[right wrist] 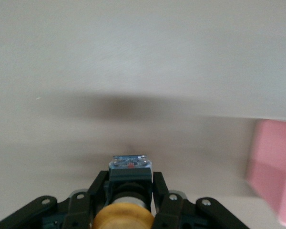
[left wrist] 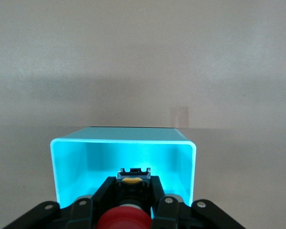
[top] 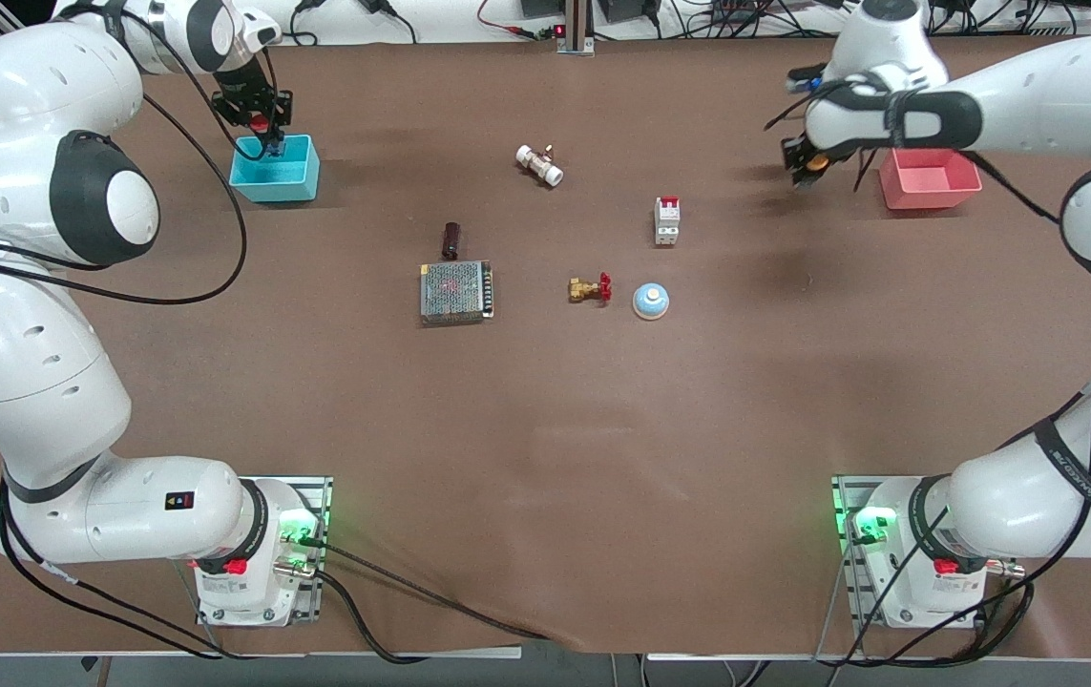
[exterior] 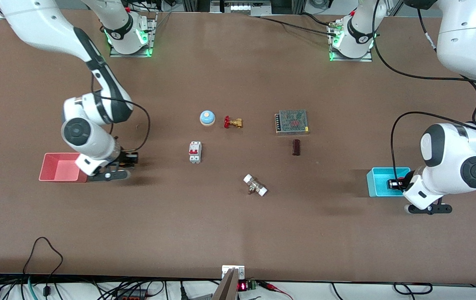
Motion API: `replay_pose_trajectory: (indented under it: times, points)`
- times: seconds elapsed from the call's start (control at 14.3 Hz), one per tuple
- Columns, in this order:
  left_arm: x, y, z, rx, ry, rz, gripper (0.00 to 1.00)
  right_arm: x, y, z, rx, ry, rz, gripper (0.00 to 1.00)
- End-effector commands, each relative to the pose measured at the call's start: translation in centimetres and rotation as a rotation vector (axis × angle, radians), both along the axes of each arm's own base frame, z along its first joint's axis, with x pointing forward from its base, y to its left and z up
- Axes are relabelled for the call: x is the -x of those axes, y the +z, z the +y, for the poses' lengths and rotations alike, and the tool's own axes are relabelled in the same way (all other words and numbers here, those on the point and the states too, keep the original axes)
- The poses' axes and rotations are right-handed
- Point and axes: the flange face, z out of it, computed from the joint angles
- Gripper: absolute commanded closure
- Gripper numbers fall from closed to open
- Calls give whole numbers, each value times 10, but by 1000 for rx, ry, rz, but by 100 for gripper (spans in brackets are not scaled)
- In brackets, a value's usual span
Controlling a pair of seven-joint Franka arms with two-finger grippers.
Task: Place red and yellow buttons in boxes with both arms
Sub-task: 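Carry the yellow button to the pink box while the left gripper carries red to cyan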
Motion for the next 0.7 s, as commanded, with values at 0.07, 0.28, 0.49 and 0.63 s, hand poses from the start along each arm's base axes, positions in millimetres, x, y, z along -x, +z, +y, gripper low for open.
replay_pose_trajectory:
  times: [0.07, 0.28, 0.49, 0.63]
  points:
    - [13, -21, 10, -7, -32, -24, 74, -6, 87, -68, 30, 17, -4, 82]
    - [22, -43, 13, -4, -31, -47, 74, -15, 102, -139, -16, 23, -23, 82]
    - [28, -62, 14, -1, -31, -65, 72, -20, 78, -197, -47, 13, -12, 82]
    - [29, -62, 14, -2, -34, -64, 42, -26, 58, -210, -44, 9, -42, 82]
